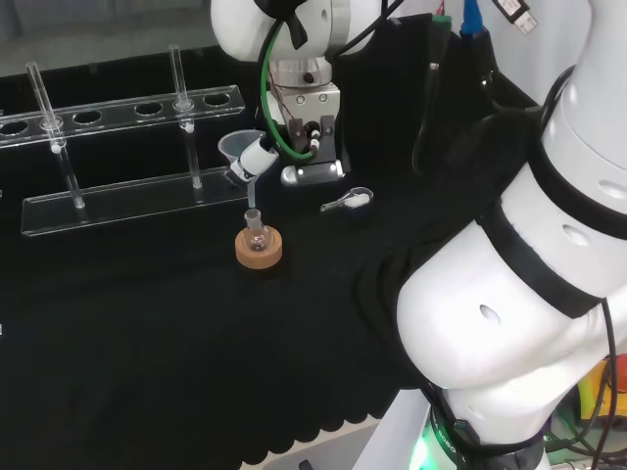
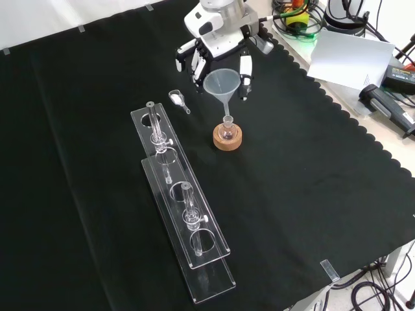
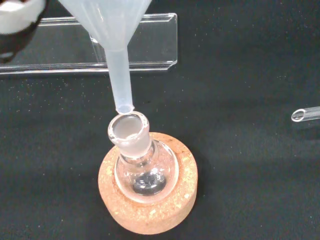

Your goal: Place the funnel on the round-bottom flask.

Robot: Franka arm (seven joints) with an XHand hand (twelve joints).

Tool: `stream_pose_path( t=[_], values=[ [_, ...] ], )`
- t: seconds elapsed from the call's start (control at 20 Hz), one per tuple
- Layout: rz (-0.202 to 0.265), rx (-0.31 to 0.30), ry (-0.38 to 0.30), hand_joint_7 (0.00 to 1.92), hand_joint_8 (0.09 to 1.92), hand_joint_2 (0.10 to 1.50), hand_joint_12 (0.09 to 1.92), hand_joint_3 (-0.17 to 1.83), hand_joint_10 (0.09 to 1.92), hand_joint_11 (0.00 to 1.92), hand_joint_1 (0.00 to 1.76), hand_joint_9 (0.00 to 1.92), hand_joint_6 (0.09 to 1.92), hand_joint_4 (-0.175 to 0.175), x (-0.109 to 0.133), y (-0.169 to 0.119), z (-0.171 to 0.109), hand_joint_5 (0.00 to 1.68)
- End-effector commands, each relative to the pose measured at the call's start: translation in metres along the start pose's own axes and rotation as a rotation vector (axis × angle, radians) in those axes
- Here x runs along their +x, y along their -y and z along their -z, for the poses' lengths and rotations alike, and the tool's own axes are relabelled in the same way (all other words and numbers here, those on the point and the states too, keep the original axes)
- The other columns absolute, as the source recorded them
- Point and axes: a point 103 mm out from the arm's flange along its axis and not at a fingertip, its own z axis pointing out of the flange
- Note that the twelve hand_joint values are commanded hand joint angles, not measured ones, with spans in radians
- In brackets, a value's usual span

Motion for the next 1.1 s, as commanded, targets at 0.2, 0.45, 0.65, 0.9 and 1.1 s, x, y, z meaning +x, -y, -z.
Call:
stream_pose_path(
  t=[0.2, 0.45, 0.65, 0.9, 1.1],
  values=[
    [-0.014, 0.016, -0.008, 1.31, 0.55, 0.55, 1.17, 0.61, 0.26, 0.0, 0.78, 0.95, 0.64, 0.116, 0.0008, 0.0047, -0.0048, 1.01],
    [-0.016, 0.018, -0.011, 1.31, 0.55, 0.55, 1.17, 0.61, 0.26, 0.0, 0.78, 0.95, 0.64, 0.115, 0.0005, 0.004, -0.0049, 1.01],
    [-0.015, 0.029, -0.019, 1.31, 0.55, 0.55, 1.16, 0.61, 0.26, 0.0, 0.78, 0.95, 0.64, 0.115, -0.0011, -0.0008, -0.0064, 1.01],
    [-0.017, 0.021, -0.024, 1.31, 0.55, 0.55, 1.16, 0.61, 0.26, 0.0, 0.78, 0.95, 0.64, 0.115, -0.002, -0.0012, -0.0079, 1.01],
    [-0.018, 0.033, -0.023, 1.31, 0.55, 0.55, 1.16, 0.61, 0.26, 0.0, 0.78, 0.95, 0.63, 0.115, -0.003, -0.0035, -0.01, 1.01]
  ],
)
